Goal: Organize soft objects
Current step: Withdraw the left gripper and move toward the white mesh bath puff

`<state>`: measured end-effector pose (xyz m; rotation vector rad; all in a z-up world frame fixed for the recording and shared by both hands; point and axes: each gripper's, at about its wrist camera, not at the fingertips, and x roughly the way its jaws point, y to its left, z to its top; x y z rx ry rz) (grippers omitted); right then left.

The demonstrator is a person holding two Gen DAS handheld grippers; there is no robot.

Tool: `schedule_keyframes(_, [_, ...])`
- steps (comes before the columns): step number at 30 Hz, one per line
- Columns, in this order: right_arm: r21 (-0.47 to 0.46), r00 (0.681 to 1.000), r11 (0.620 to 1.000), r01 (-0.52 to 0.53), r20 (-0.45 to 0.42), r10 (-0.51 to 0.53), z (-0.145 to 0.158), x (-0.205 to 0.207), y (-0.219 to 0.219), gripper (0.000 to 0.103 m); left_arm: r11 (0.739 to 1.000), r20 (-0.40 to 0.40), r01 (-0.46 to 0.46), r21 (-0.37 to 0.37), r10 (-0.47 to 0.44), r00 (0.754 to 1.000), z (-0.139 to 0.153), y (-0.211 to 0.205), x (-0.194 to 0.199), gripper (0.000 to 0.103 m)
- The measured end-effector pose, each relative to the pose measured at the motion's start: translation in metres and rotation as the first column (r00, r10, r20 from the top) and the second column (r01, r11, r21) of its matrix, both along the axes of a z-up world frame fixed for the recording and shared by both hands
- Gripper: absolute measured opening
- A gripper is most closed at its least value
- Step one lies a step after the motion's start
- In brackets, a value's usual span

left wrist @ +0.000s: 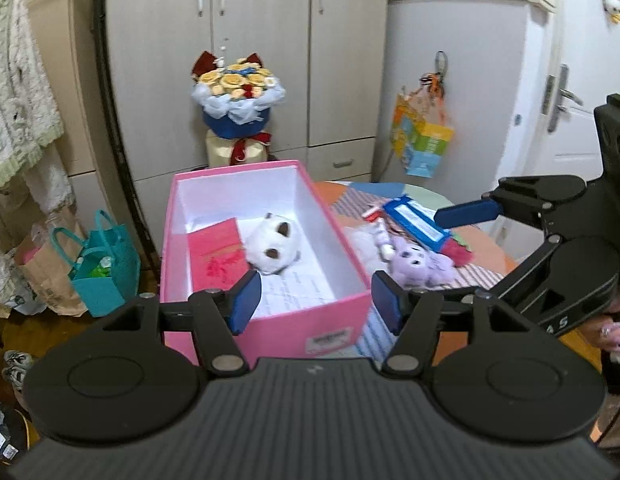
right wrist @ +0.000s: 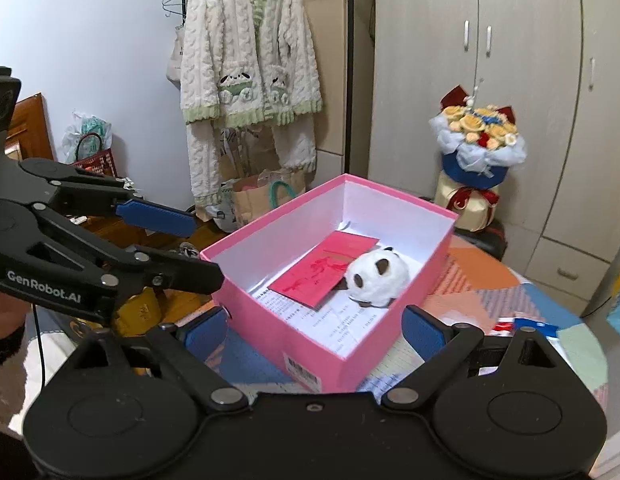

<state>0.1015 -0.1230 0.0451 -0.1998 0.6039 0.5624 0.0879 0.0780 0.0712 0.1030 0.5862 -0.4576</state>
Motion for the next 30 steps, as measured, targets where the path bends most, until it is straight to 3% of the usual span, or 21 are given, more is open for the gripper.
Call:
schedule_keyframes(8, [0.014, 0.998, 0.999, 0.048, 0.045, -0.048, 0.004, -0.041, -0.043, 0.096, 0.995, -0.014, 0.093, 0.032, -0.093, 0.996, 0.000, -0.029, -0.024, 0.062])
schedule_keyframes(16, [0.022, 0.988, 0.989, 0.144, 0.059, -0.145, -0.011, -0.060, -0.100, 0.096, 0.980, -0.048, 0.192, 0.056, -0.189, 0.981, -0.015, -0.076, -0.027, 0.063])
schedule_keyframes(25, [0.048, 0.971, 0.974, 0.221, 0.087, -0.225, -0.044, -0.047, -0.151, 0.096, 0.969, -0.056, 0.237, 0.076, -0.233, 0.971, -0.044, -0.130, -0.003, 0.063])
schedule_keyframes(30, [0.031, 0.964, 0.965, 0.261, 0.048, -0.263, -0.069, -0.026, -0.171, 0.096, 0.972, -0.070, 0.225, 0.062, -0.220, 0.973, -0.066, -0.151, 0.017, 0.063])
